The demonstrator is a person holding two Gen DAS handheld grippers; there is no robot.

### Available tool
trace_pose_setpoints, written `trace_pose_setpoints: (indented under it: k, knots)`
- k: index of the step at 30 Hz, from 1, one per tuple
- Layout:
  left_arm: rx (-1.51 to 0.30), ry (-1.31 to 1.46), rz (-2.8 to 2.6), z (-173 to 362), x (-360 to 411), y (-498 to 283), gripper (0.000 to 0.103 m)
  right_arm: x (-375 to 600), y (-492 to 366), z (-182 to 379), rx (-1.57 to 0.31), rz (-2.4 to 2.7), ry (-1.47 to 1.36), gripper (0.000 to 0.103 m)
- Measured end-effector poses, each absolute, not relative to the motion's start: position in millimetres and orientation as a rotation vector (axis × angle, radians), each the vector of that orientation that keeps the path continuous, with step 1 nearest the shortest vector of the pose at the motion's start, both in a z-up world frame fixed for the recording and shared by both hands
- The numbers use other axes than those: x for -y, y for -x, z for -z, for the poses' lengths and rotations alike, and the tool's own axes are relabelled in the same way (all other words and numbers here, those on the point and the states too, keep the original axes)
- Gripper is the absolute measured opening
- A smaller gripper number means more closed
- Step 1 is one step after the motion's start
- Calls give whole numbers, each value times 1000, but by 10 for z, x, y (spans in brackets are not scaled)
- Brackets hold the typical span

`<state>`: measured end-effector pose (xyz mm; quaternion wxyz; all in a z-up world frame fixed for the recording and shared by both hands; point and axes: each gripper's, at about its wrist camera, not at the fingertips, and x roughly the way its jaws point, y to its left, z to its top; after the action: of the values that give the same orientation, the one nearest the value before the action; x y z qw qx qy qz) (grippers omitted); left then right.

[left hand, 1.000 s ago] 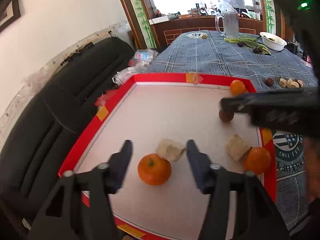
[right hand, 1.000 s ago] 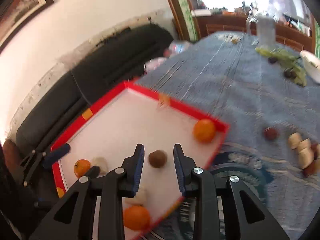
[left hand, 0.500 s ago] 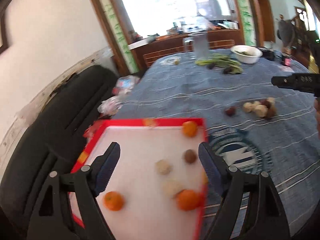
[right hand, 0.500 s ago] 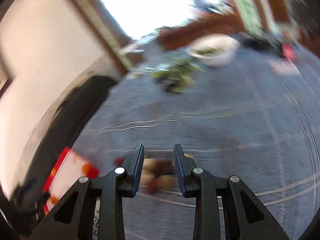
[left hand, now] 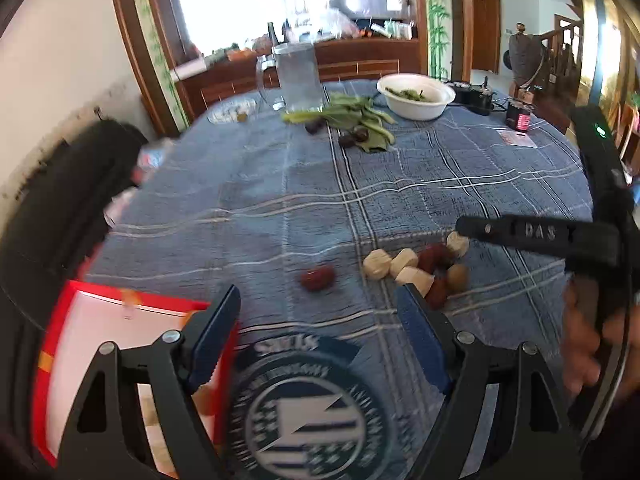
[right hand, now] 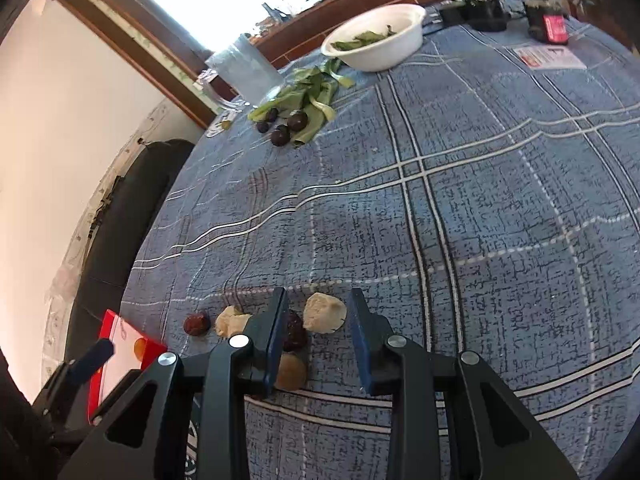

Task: Organize fruits

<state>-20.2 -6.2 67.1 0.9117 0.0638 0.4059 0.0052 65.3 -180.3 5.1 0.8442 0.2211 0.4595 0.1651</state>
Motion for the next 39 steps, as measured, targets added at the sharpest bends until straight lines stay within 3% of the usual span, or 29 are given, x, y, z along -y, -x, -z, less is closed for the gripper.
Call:
trace_pose_setpoints:
  k: [10,20,23,39]
  knots:
    - [-962,-38,53,-461,227,-125,76,1583,-584,-96,-945,-301,-259,30]
    - [-1033,-57,95,-208,268,-147,70,1408,-505,-131,-885,-282,-76,24]
    - [-1029,-47,108,-241,252,-154,61,1404,-535,-109,-894,-295,-100,23]
    - [-1006,-16,21,-293,-191,-14,60,1382,-545,-98,-943,-325,-116,18]
